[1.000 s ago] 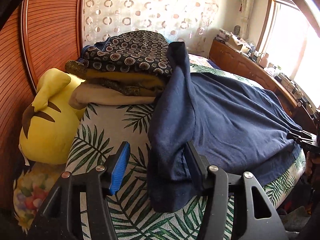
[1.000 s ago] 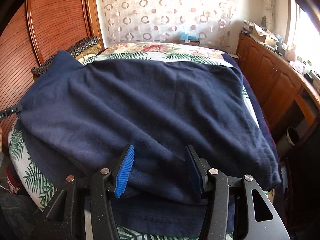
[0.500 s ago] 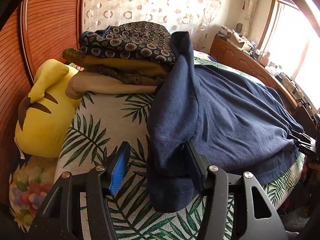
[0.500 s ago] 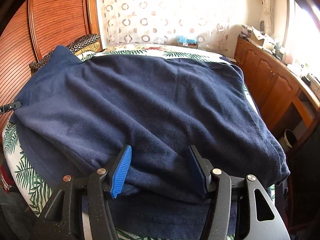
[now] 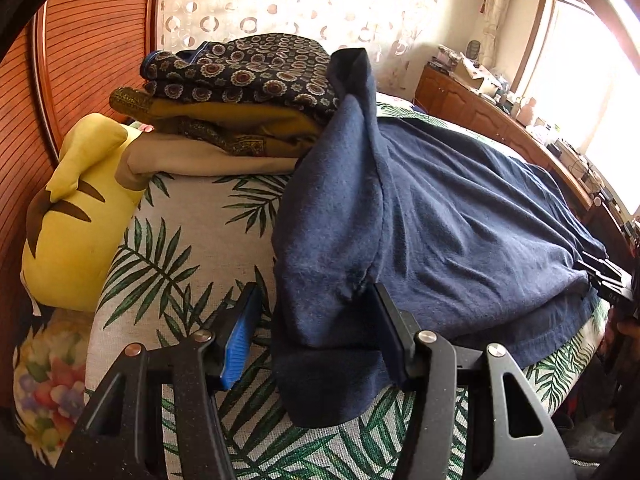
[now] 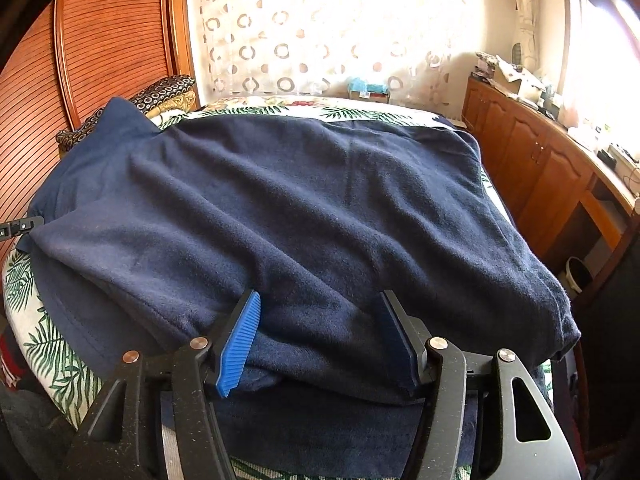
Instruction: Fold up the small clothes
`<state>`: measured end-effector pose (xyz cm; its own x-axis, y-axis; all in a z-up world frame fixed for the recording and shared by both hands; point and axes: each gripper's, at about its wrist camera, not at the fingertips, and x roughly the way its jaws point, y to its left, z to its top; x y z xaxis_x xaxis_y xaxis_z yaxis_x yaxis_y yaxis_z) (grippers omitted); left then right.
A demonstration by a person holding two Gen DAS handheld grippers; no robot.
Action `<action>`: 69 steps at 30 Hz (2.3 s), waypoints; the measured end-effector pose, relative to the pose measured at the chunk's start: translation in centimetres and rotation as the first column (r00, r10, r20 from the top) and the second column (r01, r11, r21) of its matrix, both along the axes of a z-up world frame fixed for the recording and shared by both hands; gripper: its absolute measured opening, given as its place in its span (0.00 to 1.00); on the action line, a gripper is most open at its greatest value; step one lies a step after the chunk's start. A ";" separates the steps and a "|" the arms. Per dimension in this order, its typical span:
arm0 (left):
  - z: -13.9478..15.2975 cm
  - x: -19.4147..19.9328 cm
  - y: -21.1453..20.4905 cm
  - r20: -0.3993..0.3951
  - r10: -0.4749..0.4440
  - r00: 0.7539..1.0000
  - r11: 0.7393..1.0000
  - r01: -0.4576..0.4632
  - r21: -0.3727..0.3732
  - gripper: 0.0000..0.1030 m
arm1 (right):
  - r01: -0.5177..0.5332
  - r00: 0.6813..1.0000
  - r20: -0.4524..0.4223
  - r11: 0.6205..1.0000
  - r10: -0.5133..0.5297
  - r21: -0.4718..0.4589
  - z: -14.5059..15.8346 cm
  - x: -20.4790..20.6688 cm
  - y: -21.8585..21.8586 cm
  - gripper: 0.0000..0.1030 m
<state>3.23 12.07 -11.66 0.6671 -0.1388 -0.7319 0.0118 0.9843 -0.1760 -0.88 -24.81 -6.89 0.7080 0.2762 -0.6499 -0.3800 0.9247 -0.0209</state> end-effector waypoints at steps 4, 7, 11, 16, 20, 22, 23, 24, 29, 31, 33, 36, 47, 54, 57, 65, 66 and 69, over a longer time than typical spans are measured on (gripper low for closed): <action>0.0 0.2 -0.5 -0.005 -0.014 1.000 1.000 0.014 0.016 0.52 | 0.003 1.000 -0.002 1.000 -0.003 -0.009 0.0 0.1 0.0 0.63; 0.0 0.4 -0.8 -0.009 -0.022 1.000 1.000 0.023 0.020 0.52 | 0.005 1.000 -0.007 1.000 -0.005 -0.007 0.0 0.3 -0.2 0.67; 0.1 0.6 -0.9 -0.010 -0.027 1.000 0.999 0.027 0.016 0.52 | 0.001 1.000 -0.007 1.000 -0.001 -0.011 0.1 0.4 -0.3 0.68; 0.1 0.6 -0.9 -0.007 -0.025 1.000 1.000 0.025 0.006 0.52 | -0.001 1.000 -0.007 1.000 0.001 -0.012 0.0 0.5 -0.3 0.69; 0.1 0.6 -0.7 -0.006 -0.030 1.000 1.000 0.030 -0.003 0.35 | 0.000 1.000 -0.006 1.000 0.000 -0.011 0.0 0.5 -0.3 0.69; 0.0 0.7 -0.8 -0.012 -0.055 0.998 0.998 0.055 -0.037 0.19 | 0.003 1.000 -0.006 1.000 -0.003 -0.010 0.0 0.5 -0.4 0.69; 0.0 0.8 -0.9 -0.014 -0.065 0.998 0.997 0.065 -0.049 0.15 | 0.004 1.000 -0.005 1.000 -0.004 -0.010 0.0 0.5 -0.5 0.69; 0.1 0.8 -1.0 -0.013 -0.070 0.997 0.996 0.070 -0.054 0.11 | 0.004 1.000 -0.005 1.000 -0.005 -0.010 -0.1 0.5 -0.5 0.69; 2.6 0.5 -2.4 0.073 -0.111 0.991 0.988 0.118 -0.096 0.09 | 0.008 1.000 -0.005 1.000 -0.008 -0.010 -0.1 0.4 -0.5 0.70; 4.3 0.7 -3.5 0.115 -0.132 0.984 0.984 0.144 -0.101 0.08 | -0.002 1.000 -0.012 1.000 0.001 -0.014 0.0 0.4 -0.7 0.70; 5.8 1.0 -4.8 0.152 -0.160 0.975 0.978 0.177 -0.108 0.08 | -0.008 1.000 -0.026 1.000 0.008 -0.018 0.1 0.6 -0.8 0.70; 8.1 2.1 -7.4 0.198 -0.215 0.956 0.965 0.240 -0.110 0.08 | 0.009 0.999 -0.048 1.000 -0.009 -0.002 0.7 0.8 -1.9 0.70; 14.1 6.6 -19.6 0.290 -0.444 0.848 0.870 0.486 -0.086 0.08 | 0.106 0.994 0.022 0.993 -0.107 0.049 3.2 0.0 -7.8 0.70; 16.6 7.5 -25.9 0.301 -0.563 0.770 0.801 0.598 -0.031 0.08 | 0.140 0.989 0.045 0.987 -0.144 0.076 3.6 -0.3 -9.6 0.70; 17.4 7.4 -27.6 0.303 -0.588 0.750 0.784 0.621 -0.018 0.08 | 0.147 0.987 0.055 0.985 -0.152 0.087 3.8 -0.7 -9.9 0.70; 15.9 8.1 -30.7 0.235 -0.629 0.741 0.762 0.648 -0.001 0.48 | 0.147 0.987 0.055 0.984 -0.153 0.096 3.4 -1.0 -10.5 0.70; 15.6 7.9 -30.8 0.228 -0.628 0.744 0.767 0.641 0.022 0.56 | 0.147 0.987 0.054 0.985 -0.153 0.095 3.4 -0.9 -10.4 0.70; 14.9 7.8 -30.0 0.211 -0.612 0.762 0.784 0.619 0.038 0.59 | 0.146 0.987 0.058 0.985 -0.152 0.093 3.6 -0.9 -10.4 0.70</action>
<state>11.01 -17.97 3.21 0.5605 -0.5920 -0.5791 0.6520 0.7466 -0.1321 -1.82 -35.17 -3.26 0.7851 0.2188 -0.5794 -0.2383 0.9702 0.0436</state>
